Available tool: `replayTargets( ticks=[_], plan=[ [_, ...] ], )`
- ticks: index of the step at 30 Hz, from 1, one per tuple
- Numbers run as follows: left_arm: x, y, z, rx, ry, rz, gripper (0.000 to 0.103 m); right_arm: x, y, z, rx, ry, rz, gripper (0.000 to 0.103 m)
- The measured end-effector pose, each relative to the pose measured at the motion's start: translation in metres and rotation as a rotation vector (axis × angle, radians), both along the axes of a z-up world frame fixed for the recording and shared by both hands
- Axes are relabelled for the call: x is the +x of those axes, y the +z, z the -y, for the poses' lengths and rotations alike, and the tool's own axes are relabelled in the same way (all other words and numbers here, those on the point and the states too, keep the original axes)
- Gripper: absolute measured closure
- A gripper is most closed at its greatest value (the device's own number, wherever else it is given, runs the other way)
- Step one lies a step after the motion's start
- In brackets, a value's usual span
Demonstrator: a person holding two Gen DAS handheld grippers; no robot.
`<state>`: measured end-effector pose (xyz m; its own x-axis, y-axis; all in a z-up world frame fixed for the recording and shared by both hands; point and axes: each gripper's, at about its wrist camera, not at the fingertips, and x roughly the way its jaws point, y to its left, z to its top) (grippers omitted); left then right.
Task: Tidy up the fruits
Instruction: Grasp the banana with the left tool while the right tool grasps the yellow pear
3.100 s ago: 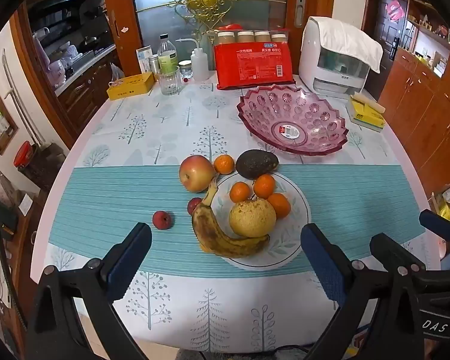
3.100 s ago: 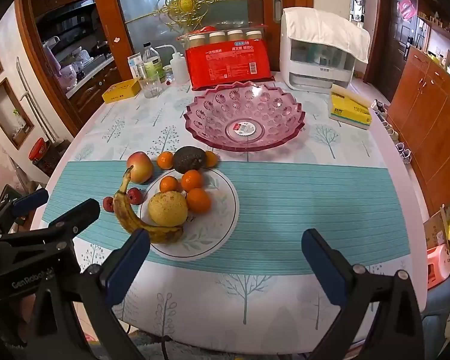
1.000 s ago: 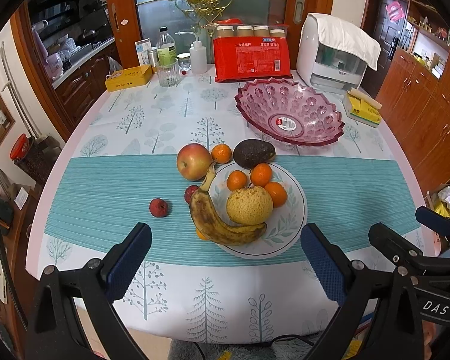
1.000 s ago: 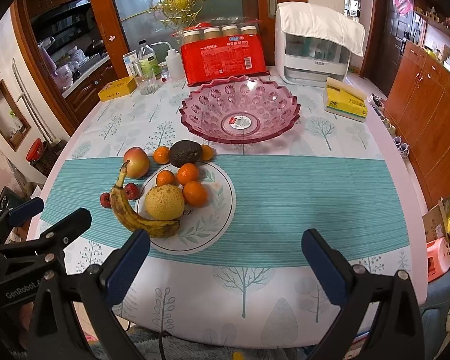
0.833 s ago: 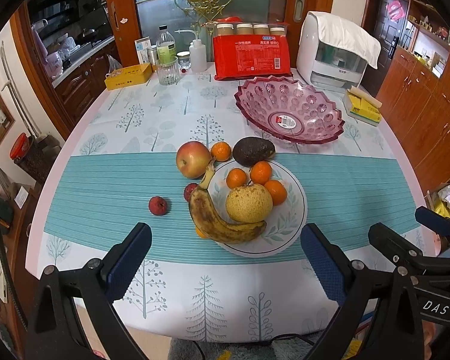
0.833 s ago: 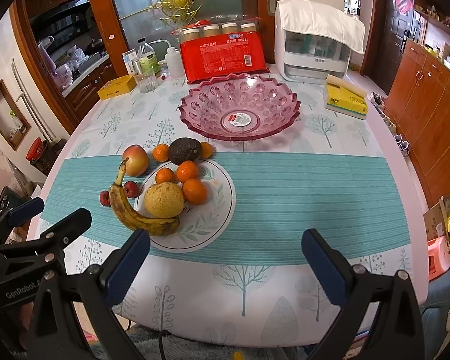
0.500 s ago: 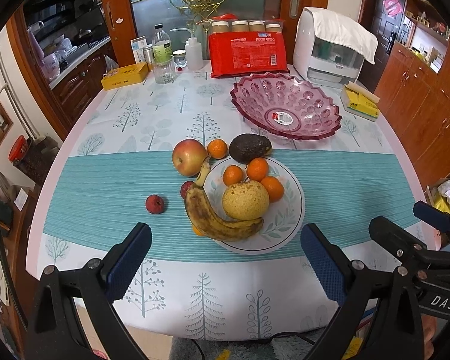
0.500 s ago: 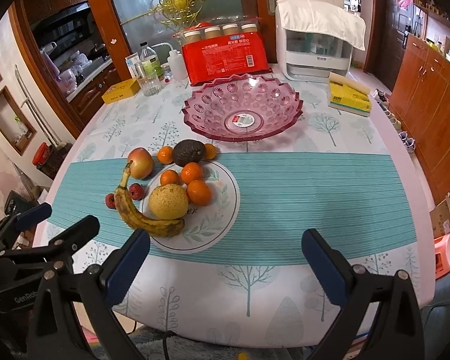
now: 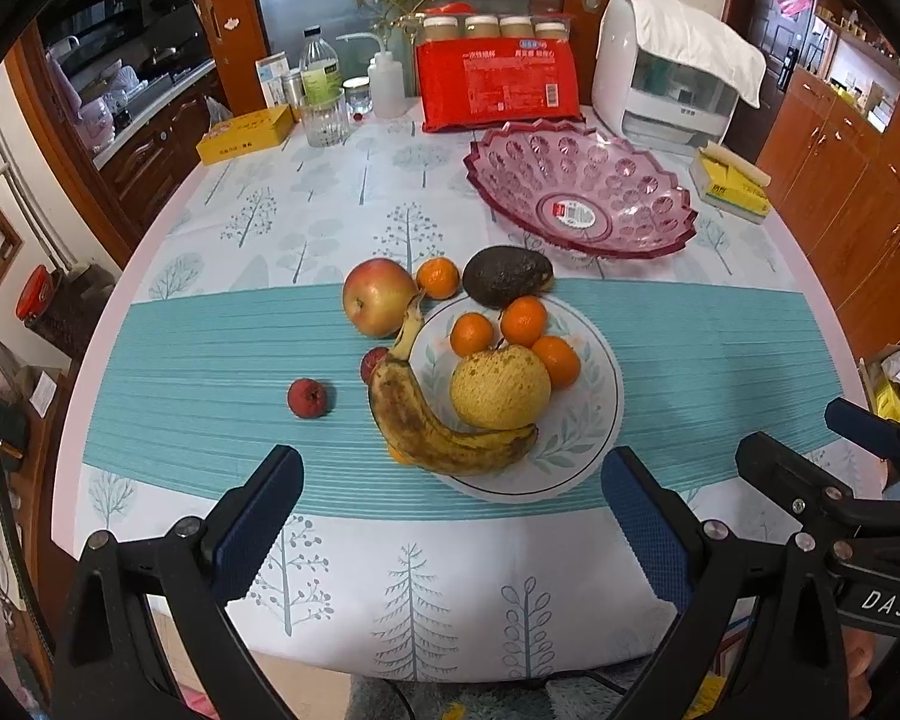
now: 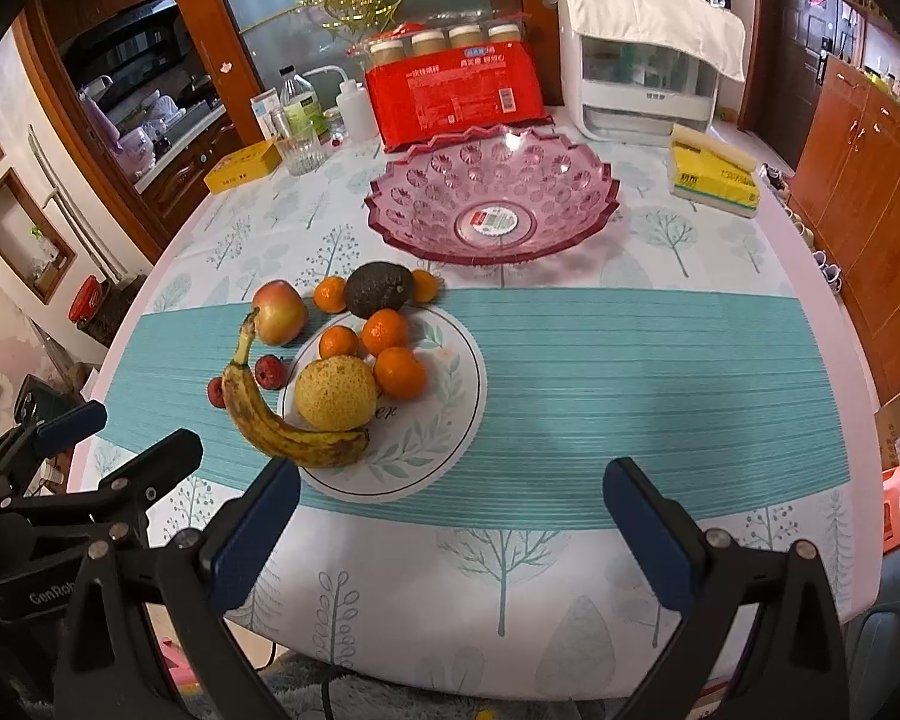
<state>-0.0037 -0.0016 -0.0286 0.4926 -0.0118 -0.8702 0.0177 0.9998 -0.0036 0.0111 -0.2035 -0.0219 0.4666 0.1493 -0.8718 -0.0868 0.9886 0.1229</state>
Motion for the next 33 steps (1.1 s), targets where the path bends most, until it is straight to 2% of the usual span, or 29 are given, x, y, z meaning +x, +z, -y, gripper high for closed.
replayTargets(
  ticks=[7,13,20,25,28,33],
  plan=[
    [0.007,-0.009,-0.007,-0.017,0.004,-0.025,0.004,0.004,-0.008,-0.003,-0.001,-0.006,-0.018,0.001],
    [0.011,-0.024,-0.041,-0.049,0.089,-0.081,0.004,0.009,-0.011,-0.009,0.029,-0.007,-0.013,0.003],
    [0.013,-0.034,-0.08,-0.039,0.136,-0.111,0.004,0.022,-0.029,-0.036,0.061,0.024,-0.081,0.007],
    [0.025,-0.043,-0.1,-0.045,0.119,-0.131,0.004,0.031,-0.039,-0.055,0.084,0.015,-0.102,0.007],
    [0.036,-0.052,-0.108,-0.098,0.09,-0.15,0.004,0.041,-0.046,-0.061,0.111,-0.006,-0.106,0.007],
    [0.057,-0.075,-0.11,-0.167,-0.004,-0.133,0.004,0.057,-0.065,-0.064,0.145,-0.068,-0.122,0.007]
  ],
)
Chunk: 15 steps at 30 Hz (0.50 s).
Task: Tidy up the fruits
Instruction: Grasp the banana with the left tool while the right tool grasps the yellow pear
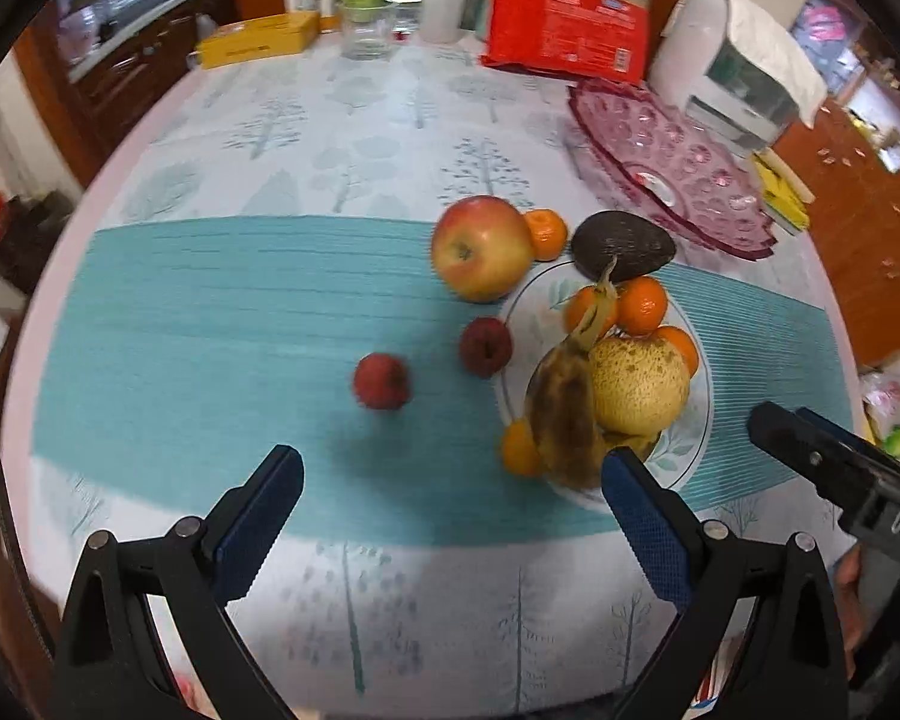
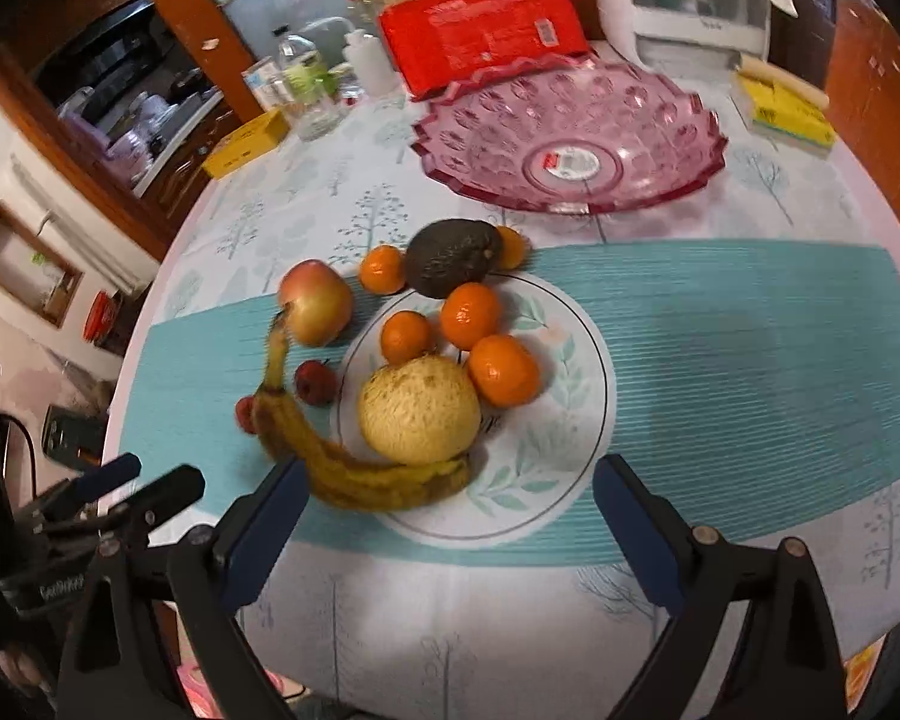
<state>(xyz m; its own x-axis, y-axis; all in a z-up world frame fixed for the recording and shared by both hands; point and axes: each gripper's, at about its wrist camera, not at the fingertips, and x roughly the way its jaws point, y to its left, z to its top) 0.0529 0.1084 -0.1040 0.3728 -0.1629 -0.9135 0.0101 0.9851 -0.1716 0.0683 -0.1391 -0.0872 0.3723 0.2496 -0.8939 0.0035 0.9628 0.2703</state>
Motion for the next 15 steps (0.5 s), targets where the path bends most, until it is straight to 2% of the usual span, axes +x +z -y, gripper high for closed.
replayTargets(
  ticks=[3,9,15],
  plan=[
    [0.015,-0.019,0.008,-0.031,-0.077,-0.008,0.005,0.01,-0.017,-0.001,0.023,-0.041,-0.031,0.007],
    [0.026,-0.044,0.031,-0.025,-0.229,-0.027,0.007,0.025,-0.041,-0.007,0.074,-0.116,-0.082,0.007],
    [0.033,-0.055,0.044,-0.066,-0.302,-0.027,0.011,0.04,-0.058,-0.019,0.076,-0.129,-0.115,0.007]
  ],
)
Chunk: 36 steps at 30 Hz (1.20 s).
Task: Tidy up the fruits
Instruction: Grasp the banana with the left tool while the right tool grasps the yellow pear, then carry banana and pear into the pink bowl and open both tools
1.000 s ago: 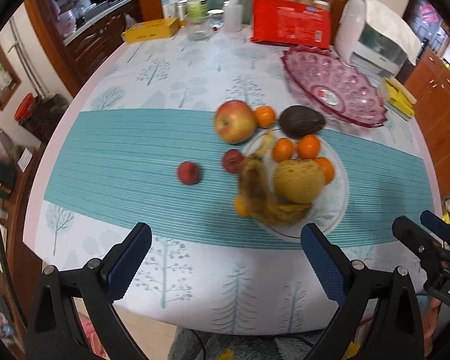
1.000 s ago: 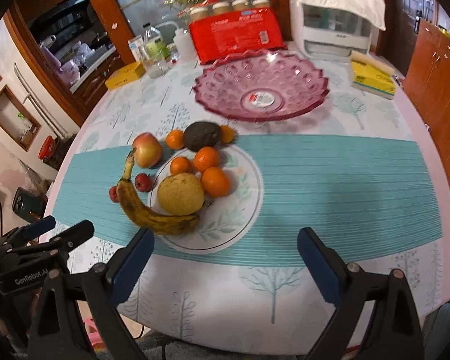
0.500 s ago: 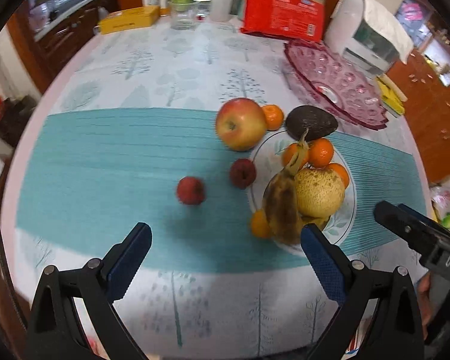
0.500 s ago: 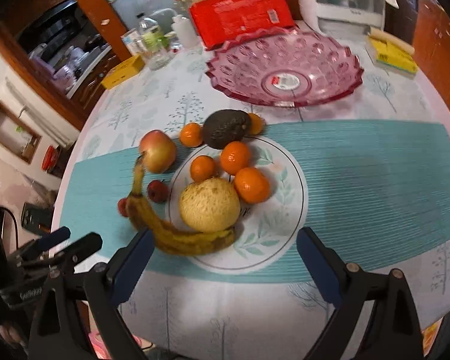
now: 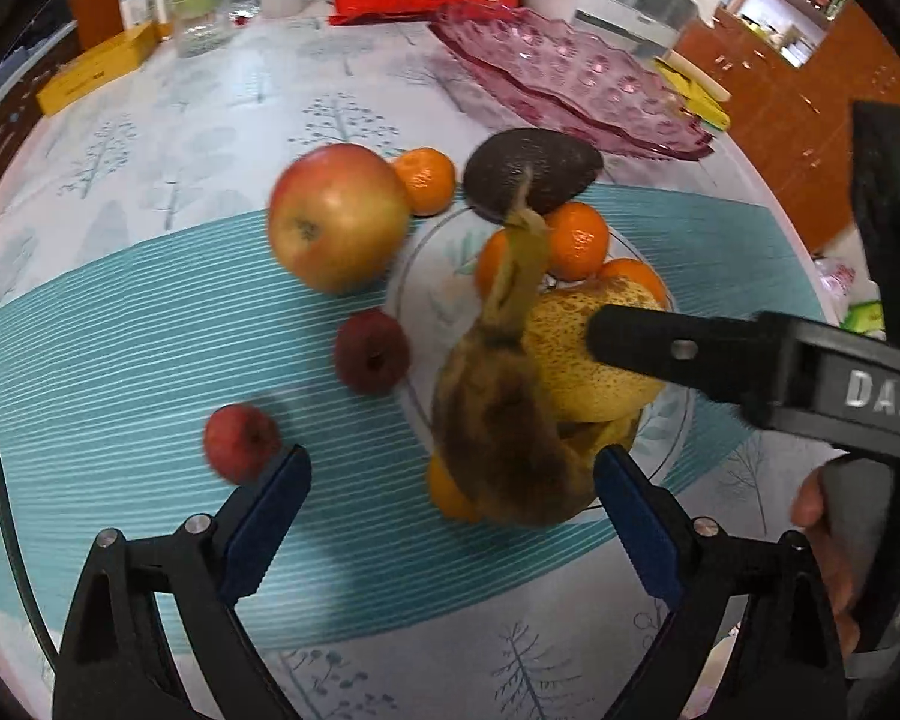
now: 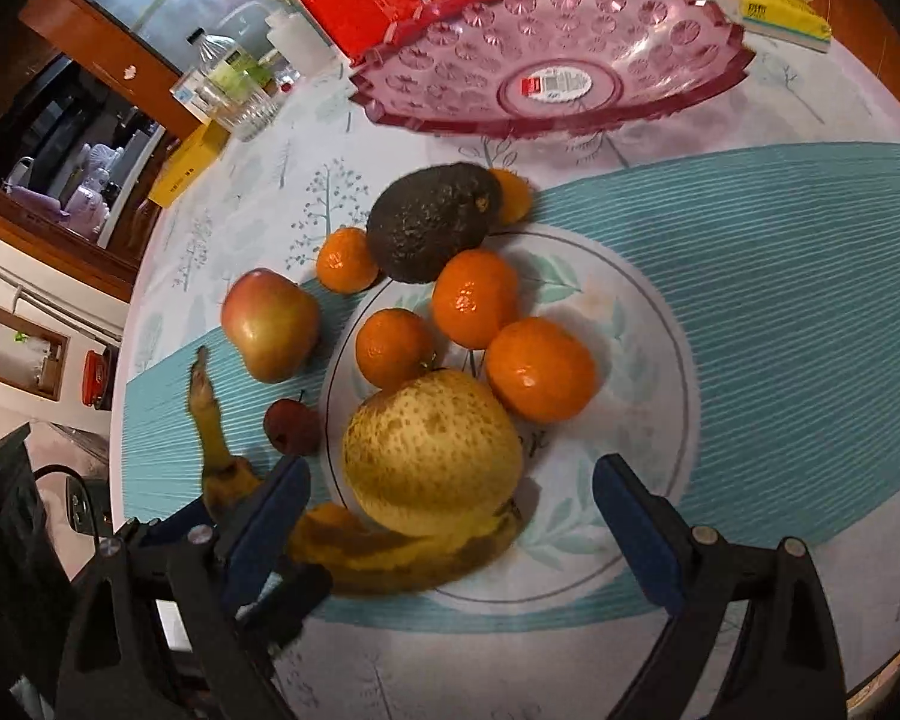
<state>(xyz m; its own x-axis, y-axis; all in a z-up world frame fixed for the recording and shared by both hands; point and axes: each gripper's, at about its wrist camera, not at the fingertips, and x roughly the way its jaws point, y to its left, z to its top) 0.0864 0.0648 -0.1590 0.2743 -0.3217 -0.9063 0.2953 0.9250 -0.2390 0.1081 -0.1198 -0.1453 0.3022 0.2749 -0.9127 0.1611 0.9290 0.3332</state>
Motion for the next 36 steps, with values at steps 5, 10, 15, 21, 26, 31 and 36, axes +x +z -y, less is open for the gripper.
replayTargets(
  ticks=[5,10,15,21,26,31,36],
  plan=[
    [0.008,-0.012,0.005,-0.054,-0.03,-0.035,0.022,0.01,-0.017,-0.005,0.001,-0.01,-0.035,0.014],
    [0.013,-0.017,0.01,-0.116,-0.056,-0.054,0.036,0.013,-0.029,-0.007,0.075,-0.004,-0.046,0.029],
    [0.016,-0.017,0.017,-0.14,-0.076,-0.04,0.053,0.013,-0.032,-0.011,0.068,0.008,-0.023,0.031],
    [0.02,-0.014,0.01,-0.199,-0.061,-0.051,0.067,0.012,-0.026,-0.01,0.057,0.001,-0.016,0.031],
    [0.012,-0.007,0.008,-0.194,-0.075,-0.033,0.07,0.007,-0.015,-0.004,0.072,-0.014,0.002,0.032],
    [0.009,0.008,0.009,-0.177,-0.07,0.014,0.073,0.0,0.003,0.0,0.056,-0.012,0.028,0.032],
    [0.012,0.023,0.007,-0.135,-0.067,0.036,0.073,-0.008,0.027,0.008,0.014,-0.004,0.056,0.032]
  ],
)
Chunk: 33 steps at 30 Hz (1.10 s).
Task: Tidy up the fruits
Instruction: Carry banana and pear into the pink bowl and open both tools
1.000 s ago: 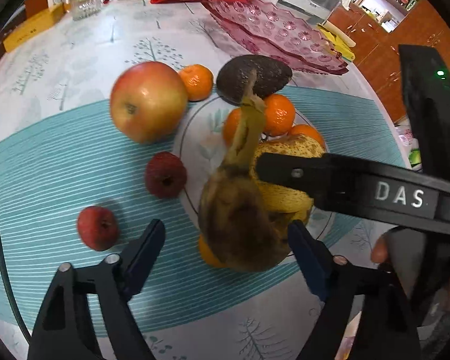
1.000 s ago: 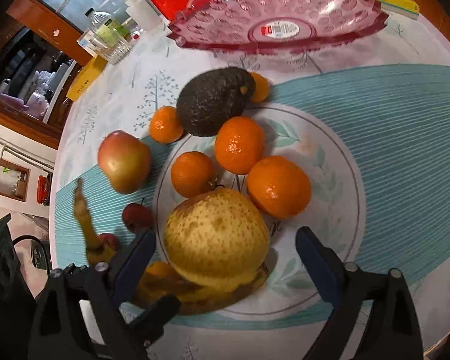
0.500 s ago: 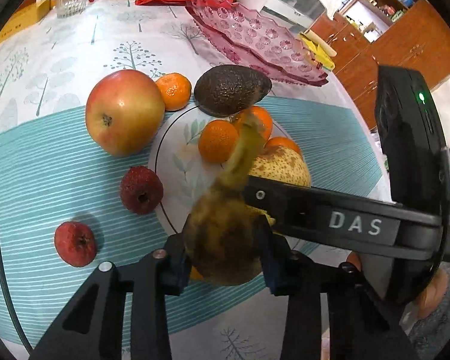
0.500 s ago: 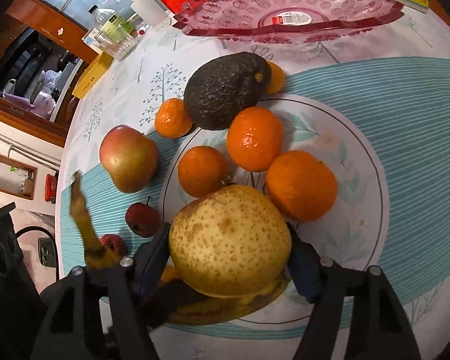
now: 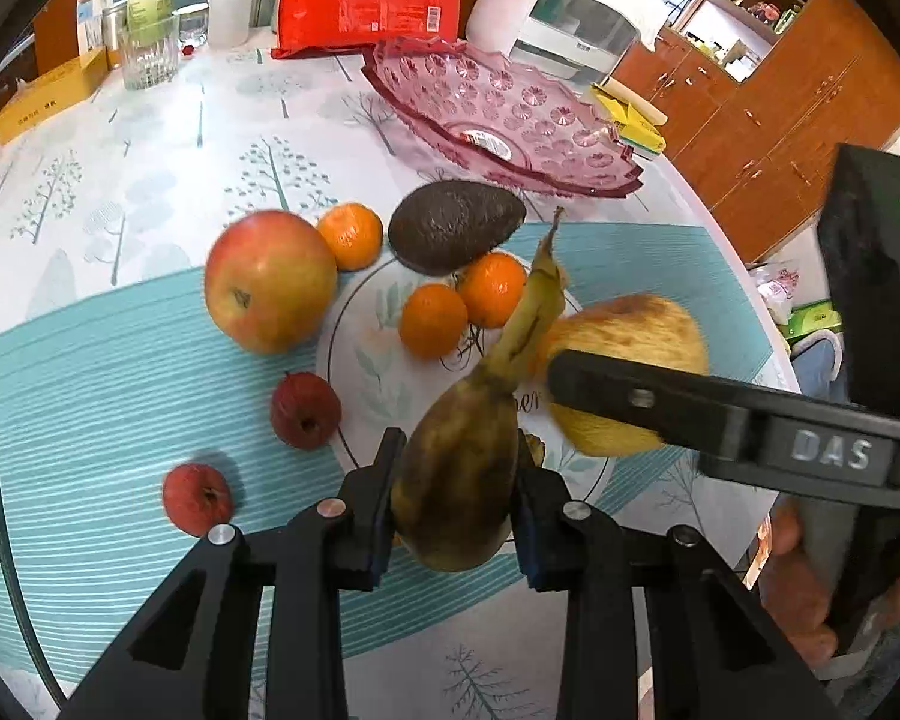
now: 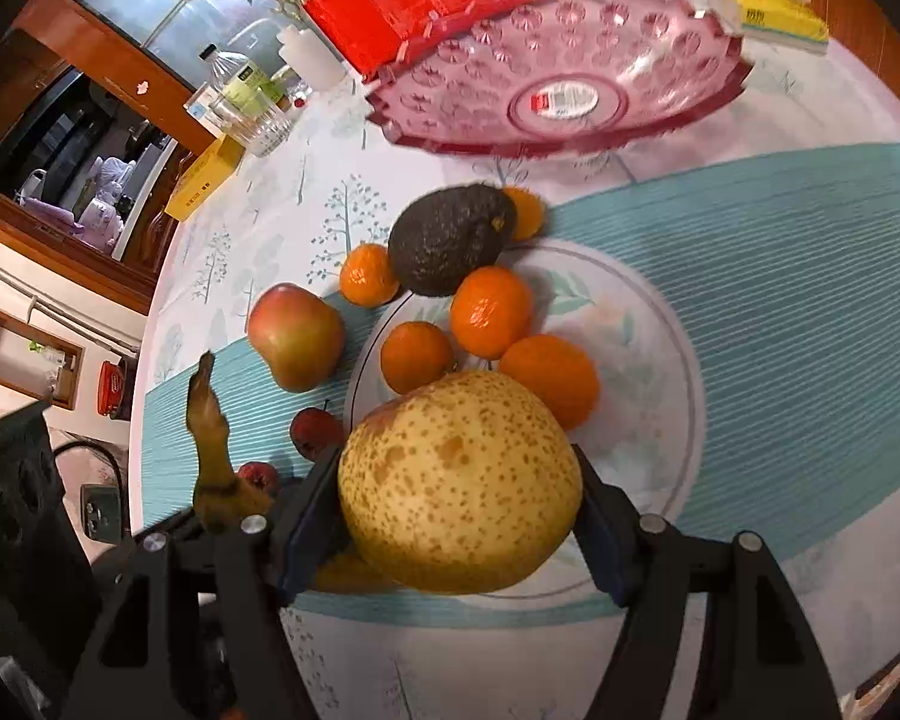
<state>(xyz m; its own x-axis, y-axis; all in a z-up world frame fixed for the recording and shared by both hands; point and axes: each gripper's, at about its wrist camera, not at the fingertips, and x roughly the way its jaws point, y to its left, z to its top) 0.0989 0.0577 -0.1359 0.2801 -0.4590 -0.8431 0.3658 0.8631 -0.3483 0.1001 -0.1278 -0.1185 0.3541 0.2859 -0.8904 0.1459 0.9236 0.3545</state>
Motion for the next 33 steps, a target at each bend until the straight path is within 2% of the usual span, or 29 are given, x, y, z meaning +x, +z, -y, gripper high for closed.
replayTargets(
  ticks=[6,10,17,21,26,29,33],
  plan=[
    [0.008,0.032,0.005,-0.003,-0.029,0.034,0.073,-0.009,0.041,0.019,-0.098,0.01,0.045,0.032],
    [0.019,0.071,0.009,-0.033,-0.071,0.071,0.073,-0.01,0.073,0.038,-0.159,-0.002,0.083,0.032],
    [0.06,0.153,0.031,-0.046,-0.118,0.204,0.073,0.019,0.128,0.075,-0.279,-0.026,0.139,0.032],
    [0.094,0.179,0.053,-0.038,-0.116,0.237,0.073,0.05,0.142,0.09,-0.32,-0.034,0.15,0.032],
    [0.14,0.176,0.082,0.0,-0.105,0.209,0.073,0.094,0.126,0.103,-0.338,-0.037,0.128,0.031],
    [0.164,0.152,0.1,0.055,-0.095,0.169,0.073,0.118,0.101,0.111,-0.291,-0.023,0.115,0.031],
    [0.195,0.103,0.122,0.141,-0.065,0.088,0.073,0.149,0.057,0.121,-0.259,0.017,0.08,0.031]
  ],
)
